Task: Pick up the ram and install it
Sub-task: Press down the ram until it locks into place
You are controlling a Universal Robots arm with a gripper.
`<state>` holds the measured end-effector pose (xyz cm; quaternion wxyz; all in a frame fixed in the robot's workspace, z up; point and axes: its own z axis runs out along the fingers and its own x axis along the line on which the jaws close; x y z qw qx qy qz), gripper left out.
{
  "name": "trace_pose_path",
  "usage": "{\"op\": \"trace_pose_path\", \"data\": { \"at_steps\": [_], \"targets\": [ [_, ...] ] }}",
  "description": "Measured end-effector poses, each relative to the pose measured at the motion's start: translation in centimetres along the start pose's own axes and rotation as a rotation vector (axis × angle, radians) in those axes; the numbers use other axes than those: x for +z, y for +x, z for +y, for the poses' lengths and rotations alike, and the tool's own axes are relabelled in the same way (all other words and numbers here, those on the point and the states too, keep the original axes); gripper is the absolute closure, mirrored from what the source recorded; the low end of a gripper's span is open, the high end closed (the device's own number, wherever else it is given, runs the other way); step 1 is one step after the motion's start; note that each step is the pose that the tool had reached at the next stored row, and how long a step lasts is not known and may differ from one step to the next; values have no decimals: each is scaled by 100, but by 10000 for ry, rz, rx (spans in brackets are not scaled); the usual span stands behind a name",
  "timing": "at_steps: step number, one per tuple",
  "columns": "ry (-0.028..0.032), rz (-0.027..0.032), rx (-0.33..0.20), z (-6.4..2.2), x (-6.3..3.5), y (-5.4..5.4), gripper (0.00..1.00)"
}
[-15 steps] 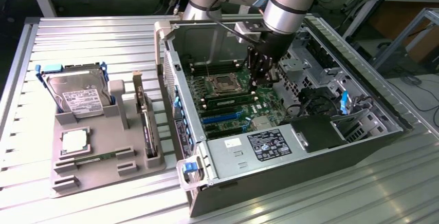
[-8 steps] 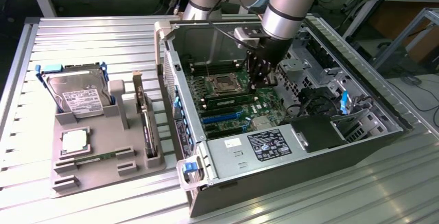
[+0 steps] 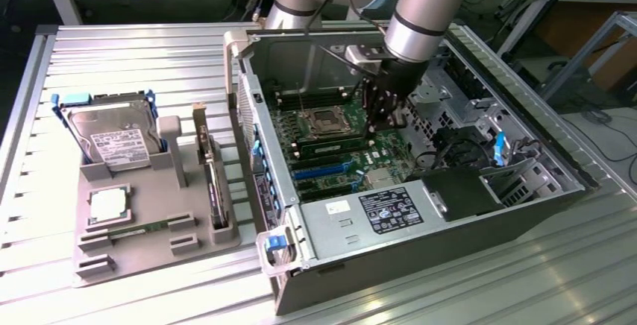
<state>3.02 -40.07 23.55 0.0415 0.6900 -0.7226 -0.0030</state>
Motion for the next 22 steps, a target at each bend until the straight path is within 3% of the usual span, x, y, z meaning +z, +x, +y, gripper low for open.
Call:
{"op": "trace_pose_path", "data": {
  "at_steps": [4, 5, 6, 11, 14, 18, 19, 22],
  "targets": [
    [-1, 34, 1, -4, 72, -3, 89],
    [1, 5, 12, 7, 29, -4, 89],
    [-1, 22, 15, 36, -64, 6, 89],
    [3, 98, 21, 218, -80, 15, 89],
    [9, 224, 27, 401, -80, 24, 89],
    [18, 436, 43, 592, -70, 32, 89],
    [20, 466, 43, 651, -67, 23, 89],
    [19, 466, 44, 774, -64, -58, 89]
  ]
}}
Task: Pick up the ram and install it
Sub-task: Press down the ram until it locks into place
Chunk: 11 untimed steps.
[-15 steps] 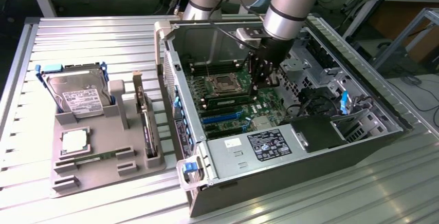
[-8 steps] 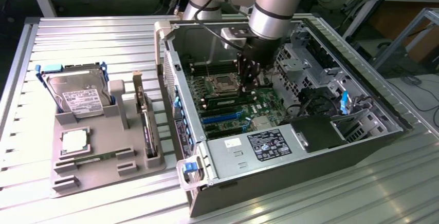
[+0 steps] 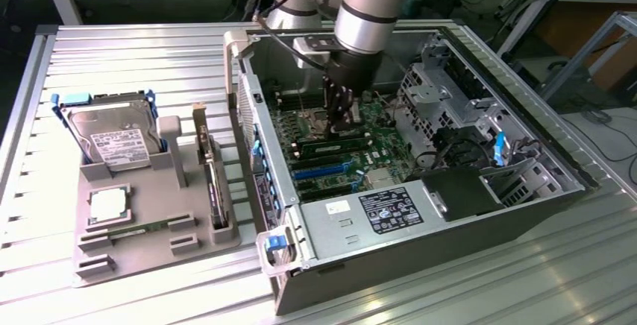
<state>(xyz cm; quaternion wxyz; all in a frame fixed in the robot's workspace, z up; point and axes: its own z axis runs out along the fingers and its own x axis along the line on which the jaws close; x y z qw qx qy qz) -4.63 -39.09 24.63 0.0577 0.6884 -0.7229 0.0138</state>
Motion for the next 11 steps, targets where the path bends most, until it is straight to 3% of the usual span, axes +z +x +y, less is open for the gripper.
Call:
{"op": "trace_pose_path", "data": {
  "at_steps": [2, 8, 11],
  "targets": [
    [7, -1, 1, 127, 4, -33, 89],
    [232, -72, 4, 340, 24, -35, 89],
    [239, -71, -2, 356, 32, -6, 89]
  ]
}}
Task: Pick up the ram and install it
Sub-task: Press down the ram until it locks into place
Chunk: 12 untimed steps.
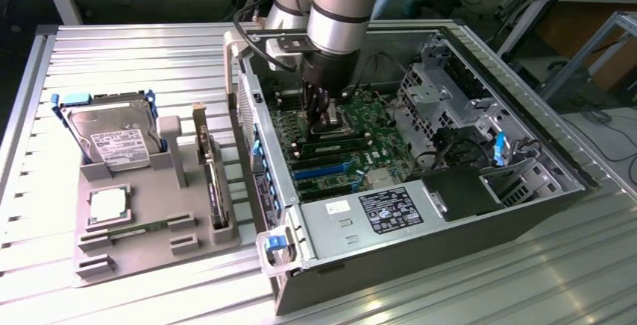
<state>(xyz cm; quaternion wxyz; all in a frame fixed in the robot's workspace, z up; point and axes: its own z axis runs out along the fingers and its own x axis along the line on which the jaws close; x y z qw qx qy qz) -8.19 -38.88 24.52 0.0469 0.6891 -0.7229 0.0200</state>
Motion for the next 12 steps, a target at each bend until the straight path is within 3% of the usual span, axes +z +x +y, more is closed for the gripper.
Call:
{"op": "trace_pose_path", "data": {
  "at_steps": [4, 8, 12],
  "targets": [
    [14, -2, 2, 52, 27, 20, 89],
    [9, 8, 2, 48, 149, 10, 89],
    [10, -9, 1, 42, 146, 8, 89]
  ]
}}
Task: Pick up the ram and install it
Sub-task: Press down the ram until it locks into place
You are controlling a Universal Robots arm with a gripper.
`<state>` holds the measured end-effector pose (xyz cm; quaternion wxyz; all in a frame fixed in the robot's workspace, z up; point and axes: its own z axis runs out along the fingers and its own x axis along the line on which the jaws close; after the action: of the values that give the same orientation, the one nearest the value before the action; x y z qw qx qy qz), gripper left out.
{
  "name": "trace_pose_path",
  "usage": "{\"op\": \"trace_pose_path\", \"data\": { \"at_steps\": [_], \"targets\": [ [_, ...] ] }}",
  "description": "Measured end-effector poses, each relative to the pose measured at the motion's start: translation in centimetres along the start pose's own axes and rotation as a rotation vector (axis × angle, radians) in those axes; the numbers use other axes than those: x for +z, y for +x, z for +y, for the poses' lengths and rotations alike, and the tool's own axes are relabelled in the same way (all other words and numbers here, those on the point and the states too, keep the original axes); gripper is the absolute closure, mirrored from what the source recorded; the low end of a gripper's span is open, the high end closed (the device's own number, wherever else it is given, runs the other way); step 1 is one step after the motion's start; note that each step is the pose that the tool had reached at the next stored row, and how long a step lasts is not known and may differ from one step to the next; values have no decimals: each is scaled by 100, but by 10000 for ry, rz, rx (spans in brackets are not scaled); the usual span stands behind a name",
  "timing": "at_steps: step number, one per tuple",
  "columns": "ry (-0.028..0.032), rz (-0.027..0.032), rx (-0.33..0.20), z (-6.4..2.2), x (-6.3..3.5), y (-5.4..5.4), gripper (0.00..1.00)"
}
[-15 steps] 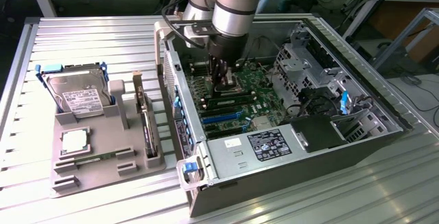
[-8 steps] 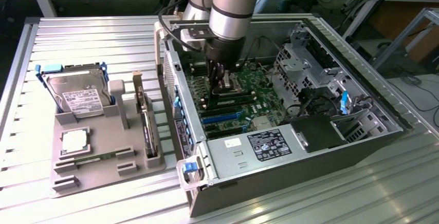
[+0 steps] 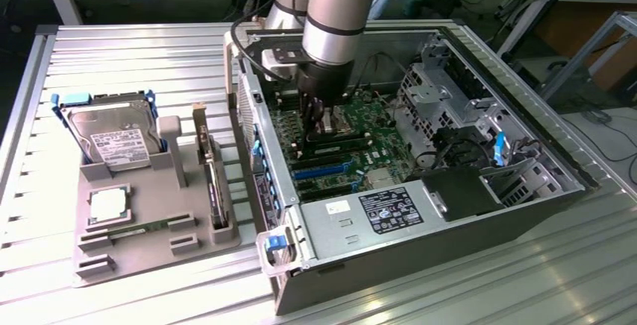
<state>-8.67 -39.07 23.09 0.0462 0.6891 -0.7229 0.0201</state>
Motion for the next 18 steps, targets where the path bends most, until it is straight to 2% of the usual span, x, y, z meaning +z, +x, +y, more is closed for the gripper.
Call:
{"op": "trace_pose_path", "data": {
  "at_steps": [2, 3, 5, 7, 13, 14, 15, 16, 18],
  "targets": [
    [-30, 12, -2, -3, -112, 10, 89],
    [-34, 18, -4, -16, -201, 17, 89],
    [-59, 18, -6, -215, -237, 10, 89],
    [-60, 17, -10, -364, -249, 3, 89],
    [-66, 17, -31, -669, -262, -10, 89],
    [-66, 16, -41, -791, -266, -15, 89],
    [-65, 15, -51, -963, -274, -24, 89],
    [-64, 15, -56, -1047, -281, -27, 89],
    [-65, 14, -55, -1049, -381, -18, 89]
  ]
}}
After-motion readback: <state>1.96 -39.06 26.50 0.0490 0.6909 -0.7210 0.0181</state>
